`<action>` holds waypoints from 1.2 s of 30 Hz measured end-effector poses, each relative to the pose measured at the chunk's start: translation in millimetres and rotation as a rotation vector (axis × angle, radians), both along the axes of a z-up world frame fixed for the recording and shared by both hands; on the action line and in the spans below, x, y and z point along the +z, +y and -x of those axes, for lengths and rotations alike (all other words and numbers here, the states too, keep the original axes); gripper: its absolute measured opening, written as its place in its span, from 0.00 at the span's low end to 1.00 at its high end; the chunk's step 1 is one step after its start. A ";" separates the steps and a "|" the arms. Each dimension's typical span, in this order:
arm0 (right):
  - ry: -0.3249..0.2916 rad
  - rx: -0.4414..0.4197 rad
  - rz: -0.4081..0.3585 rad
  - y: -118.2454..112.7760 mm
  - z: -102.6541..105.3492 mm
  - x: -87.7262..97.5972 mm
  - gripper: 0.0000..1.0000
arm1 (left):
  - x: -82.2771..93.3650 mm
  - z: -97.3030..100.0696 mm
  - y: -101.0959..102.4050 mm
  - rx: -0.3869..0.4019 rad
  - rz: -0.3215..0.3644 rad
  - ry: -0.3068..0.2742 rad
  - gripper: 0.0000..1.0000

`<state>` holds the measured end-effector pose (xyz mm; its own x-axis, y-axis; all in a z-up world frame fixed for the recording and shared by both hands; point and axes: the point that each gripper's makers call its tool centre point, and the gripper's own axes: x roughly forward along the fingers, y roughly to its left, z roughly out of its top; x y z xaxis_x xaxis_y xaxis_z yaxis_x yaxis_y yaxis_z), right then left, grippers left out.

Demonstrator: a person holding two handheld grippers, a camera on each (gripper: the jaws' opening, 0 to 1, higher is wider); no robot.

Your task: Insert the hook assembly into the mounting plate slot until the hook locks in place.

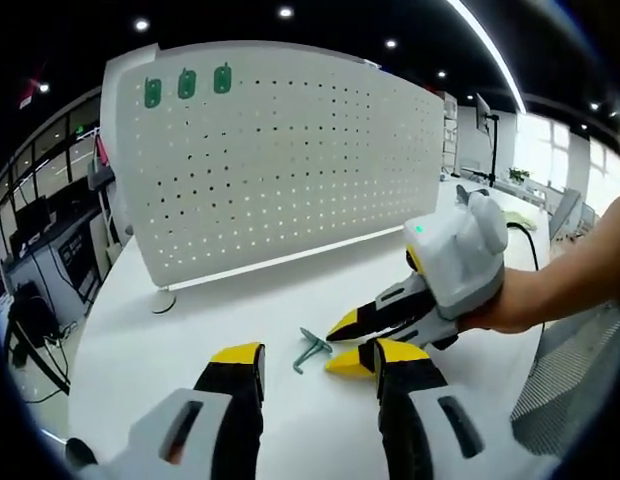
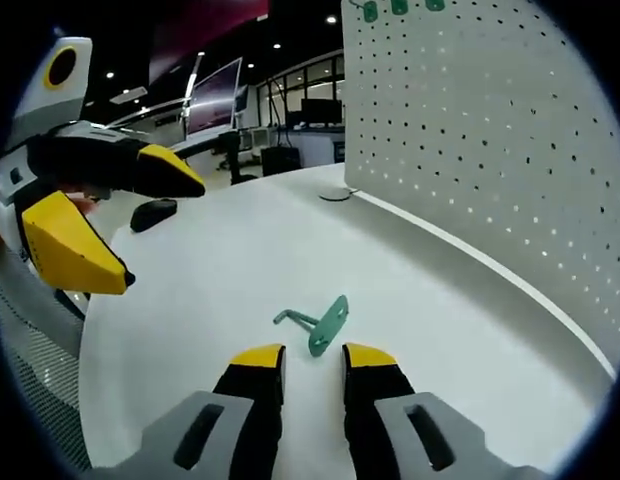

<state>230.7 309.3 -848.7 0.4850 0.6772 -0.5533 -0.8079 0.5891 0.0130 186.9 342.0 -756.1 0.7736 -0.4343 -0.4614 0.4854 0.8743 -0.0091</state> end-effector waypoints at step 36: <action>0.019 -0.069 -0.057 -12.1 -11.4 0.7 0.03 | -4.2 0.2 -2.9 -0.013 0.002 0.014 0.42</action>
